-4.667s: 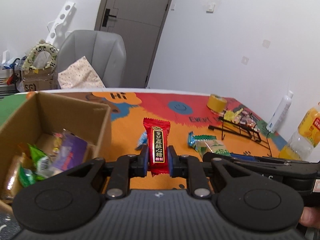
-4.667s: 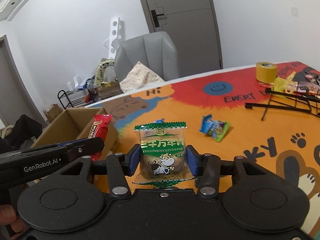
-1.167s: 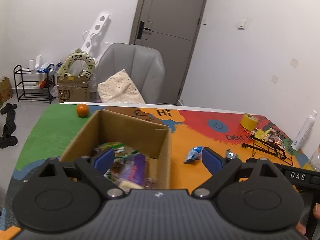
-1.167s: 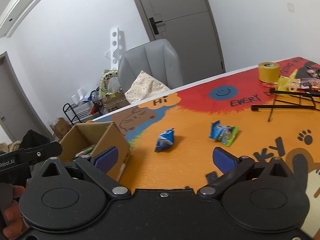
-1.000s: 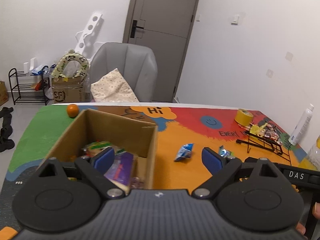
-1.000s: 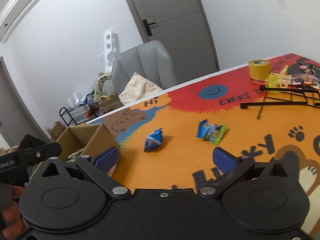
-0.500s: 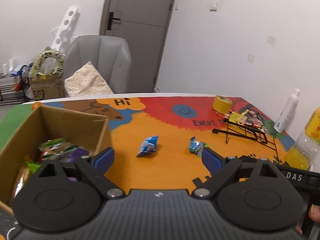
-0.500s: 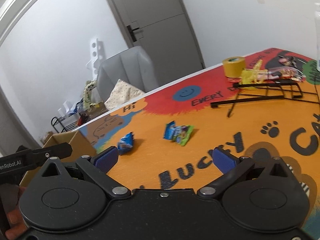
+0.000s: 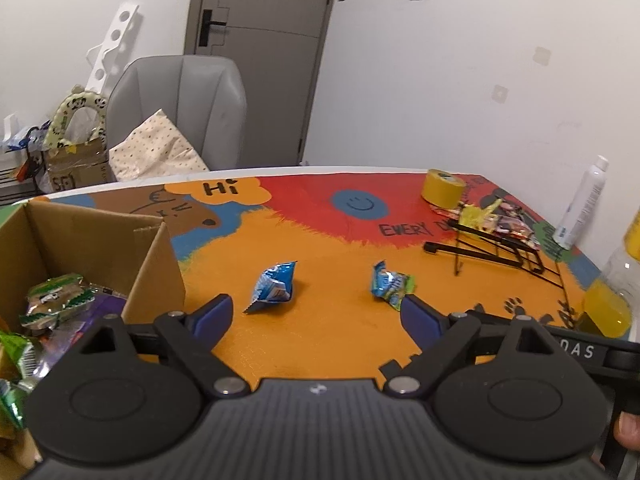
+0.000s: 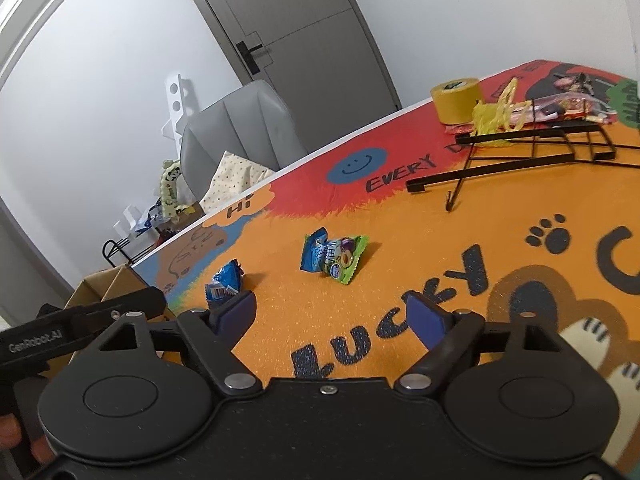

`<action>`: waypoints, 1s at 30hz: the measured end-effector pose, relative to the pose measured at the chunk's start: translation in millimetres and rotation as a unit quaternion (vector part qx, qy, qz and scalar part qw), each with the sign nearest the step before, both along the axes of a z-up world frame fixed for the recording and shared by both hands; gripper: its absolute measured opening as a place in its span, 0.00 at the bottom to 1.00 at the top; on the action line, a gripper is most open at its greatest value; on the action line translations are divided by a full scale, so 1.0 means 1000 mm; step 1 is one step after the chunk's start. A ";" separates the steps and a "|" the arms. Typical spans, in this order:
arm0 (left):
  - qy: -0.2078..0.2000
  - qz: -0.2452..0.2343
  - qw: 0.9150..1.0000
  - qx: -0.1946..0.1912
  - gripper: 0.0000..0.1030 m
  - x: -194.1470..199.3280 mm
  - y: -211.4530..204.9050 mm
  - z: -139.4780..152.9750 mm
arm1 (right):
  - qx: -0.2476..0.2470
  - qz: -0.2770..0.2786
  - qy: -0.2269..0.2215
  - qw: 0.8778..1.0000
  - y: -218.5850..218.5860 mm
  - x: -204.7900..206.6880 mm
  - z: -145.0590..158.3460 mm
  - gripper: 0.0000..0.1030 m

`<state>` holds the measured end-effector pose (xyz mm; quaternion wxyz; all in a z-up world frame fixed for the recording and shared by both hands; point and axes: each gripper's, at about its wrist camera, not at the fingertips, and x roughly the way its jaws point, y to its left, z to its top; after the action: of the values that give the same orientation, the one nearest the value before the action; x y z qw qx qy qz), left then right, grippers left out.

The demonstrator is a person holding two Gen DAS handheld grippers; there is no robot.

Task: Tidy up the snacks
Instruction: 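Withdraw both tools from the box toward the two blue candies, then close left tool on the blue candy while right tool grasps the blue-green candy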

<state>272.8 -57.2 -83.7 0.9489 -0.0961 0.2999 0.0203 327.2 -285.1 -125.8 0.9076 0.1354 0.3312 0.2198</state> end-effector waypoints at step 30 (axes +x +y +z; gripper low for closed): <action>0.039 0.034 0.999 0.006 0.64 0.090 0.014 -0.064 | -0.025 0.012 0.038 0.999 0.044 0.093 -0.029 0.66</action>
<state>363.1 -43.1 -148.1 0.9358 -0.0993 0.3331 0.0583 420.4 -240.8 -154.4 0.8949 0.1170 0.3722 0.2167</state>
